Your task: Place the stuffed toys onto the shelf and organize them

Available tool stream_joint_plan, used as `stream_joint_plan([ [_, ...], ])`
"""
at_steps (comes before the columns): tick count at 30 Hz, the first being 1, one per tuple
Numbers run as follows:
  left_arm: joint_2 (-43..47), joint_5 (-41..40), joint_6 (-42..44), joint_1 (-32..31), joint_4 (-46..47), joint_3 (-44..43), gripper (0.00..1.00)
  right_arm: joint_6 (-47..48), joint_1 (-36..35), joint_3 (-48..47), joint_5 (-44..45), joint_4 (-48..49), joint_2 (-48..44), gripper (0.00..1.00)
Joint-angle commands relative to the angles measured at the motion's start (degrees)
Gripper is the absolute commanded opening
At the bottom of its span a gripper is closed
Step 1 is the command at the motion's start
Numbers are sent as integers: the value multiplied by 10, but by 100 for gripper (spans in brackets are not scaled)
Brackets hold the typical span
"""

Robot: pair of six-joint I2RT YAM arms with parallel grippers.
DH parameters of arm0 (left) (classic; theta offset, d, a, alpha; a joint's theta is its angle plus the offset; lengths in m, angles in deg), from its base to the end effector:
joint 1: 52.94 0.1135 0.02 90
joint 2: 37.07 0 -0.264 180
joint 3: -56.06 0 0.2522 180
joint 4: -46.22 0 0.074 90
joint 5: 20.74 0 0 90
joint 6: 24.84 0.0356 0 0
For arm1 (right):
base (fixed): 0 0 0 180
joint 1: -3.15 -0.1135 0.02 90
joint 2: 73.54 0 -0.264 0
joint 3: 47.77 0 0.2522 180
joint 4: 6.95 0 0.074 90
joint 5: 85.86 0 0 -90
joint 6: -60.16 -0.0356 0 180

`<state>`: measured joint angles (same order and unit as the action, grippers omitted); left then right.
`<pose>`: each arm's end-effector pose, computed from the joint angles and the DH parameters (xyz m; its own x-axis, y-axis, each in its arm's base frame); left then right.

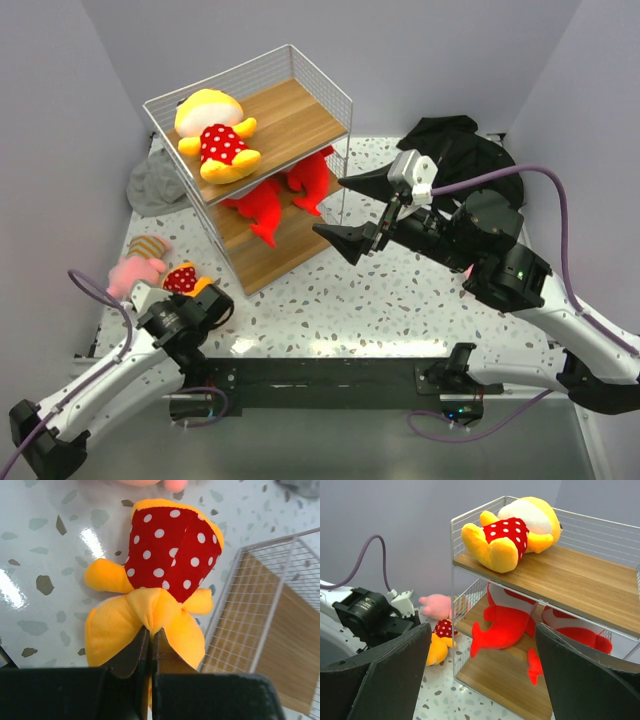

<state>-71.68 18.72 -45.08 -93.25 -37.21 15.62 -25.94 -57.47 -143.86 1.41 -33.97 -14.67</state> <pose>0.0745 -0.0271 0.1947 -0.0095 -0.7739 -0.6332 -0.7973 0.3881 -0.4623 0.0928 0.1683 0.5114 0.1474 0.1234 -0.9813 -0.8854 0.4587 -0.0754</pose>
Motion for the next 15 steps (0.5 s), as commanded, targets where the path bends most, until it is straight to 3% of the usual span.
stream_joint_plan([
  [1, 44, -61, 10, -2, -57, -99, 0, -10, 2, -16, -8, 24, 1, 88],
  [5, 71, -96, 64, -2, -57, -188, 0, -8, 2, -11, 12, 33, 5, 87],
  [11, 45, -210, 184, -3, -57, -337, 0, -21, 2, -40, 26, 24, 15, 85],
  [15, 29, -298, 285, -2, -22, -446, 0, -29, 2, -108, 81, -33, 54, 84],
])
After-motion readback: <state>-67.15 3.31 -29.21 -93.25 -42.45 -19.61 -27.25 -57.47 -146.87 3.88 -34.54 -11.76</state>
